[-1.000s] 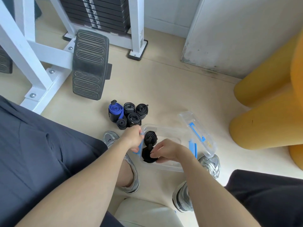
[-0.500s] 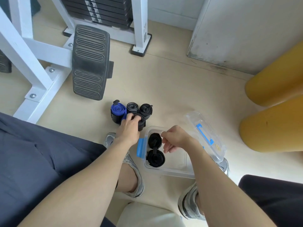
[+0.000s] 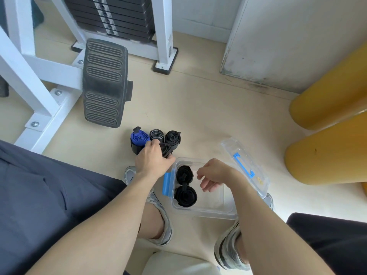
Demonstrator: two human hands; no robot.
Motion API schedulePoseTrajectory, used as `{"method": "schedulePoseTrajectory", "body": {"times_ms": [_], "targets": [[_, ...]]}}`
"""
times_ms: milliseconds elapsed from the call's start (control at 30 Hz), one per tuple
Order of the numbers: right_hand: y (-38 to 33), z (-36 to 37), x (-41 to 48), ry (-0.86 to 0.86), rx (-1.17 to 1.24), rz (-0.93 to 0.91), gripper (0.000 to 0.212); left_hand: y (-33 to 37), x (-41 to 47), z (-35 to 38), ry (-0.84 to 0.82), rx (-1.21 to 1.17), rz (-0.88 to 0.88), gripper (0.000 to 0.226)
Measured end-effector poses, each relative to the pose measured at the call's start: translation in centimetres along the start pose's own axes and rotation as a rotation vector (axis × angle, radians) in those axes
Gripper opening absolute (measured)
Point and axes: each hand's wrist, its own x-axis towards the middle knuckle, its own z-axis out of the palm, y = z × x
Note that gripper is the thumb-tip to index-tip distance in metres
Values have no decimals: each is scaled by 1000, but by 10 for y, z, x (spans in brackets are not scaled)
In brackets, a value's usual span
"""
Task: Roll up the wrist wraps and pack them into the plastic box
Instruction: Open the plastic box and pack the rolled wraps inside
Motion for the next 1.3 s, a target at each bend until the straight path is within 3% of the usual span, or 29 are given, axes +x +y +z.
{"method": "schedulePoseTrajectory", "body": {"times_ms": [133, 233, 300, 367, 433, 500, 600, 733, 833, 1033, 1133, 1233, 1300], "targets": [[-23, -7, -20, 67, 106, -155, 21, 20, -14, -21, 157, -189, -32, 57], [-33, -6, -31, 138, 245, -453, 71, 38, -20, -33, 137, -317, -28, 59], [-39, -3, -36, 198, 100, -657, 88, 52, -25, -36, 65, -363, -13, 63], [-40, 2, -39, 326, -72, -725, 75, 62, -31, -36, -6, -389, 33, 62], [-36, 1, -44, 441, -114, -676, 60, 64, -35, -34, -65, -424, 122, 61], [-23, -2, -42, 446, -98, -623, 44, 58, -37, -30, -172, -447, 200, 57], [4, -8, -38, 427, -167, -508, 41, 41, -39, -23, -266, -275, 251, 57], [27, -1, -30, 492, -356, -323, 57, 25, -42, -8, -401, 145, 301, 111], [31, 9, -23, 517, -369, -292, 59, 19, -44, 0, -557, 159, 258, 134], [43, 32, -2, 483, -557, -243, 45, 14, -38, 7, -547, 157, 263, 111], [49, 41, 7, 511, -307, -85, 45, 12, -36, 11, -534, 120, 253, 121], [39, 36, 7, 338, 156, 134, 38, 10, -33, 12, -557, 49, 198, 130], [37, 32, 9, 269, 340, 178, 32, 8, -32, 11, -577, 18, 182, 133]]}}
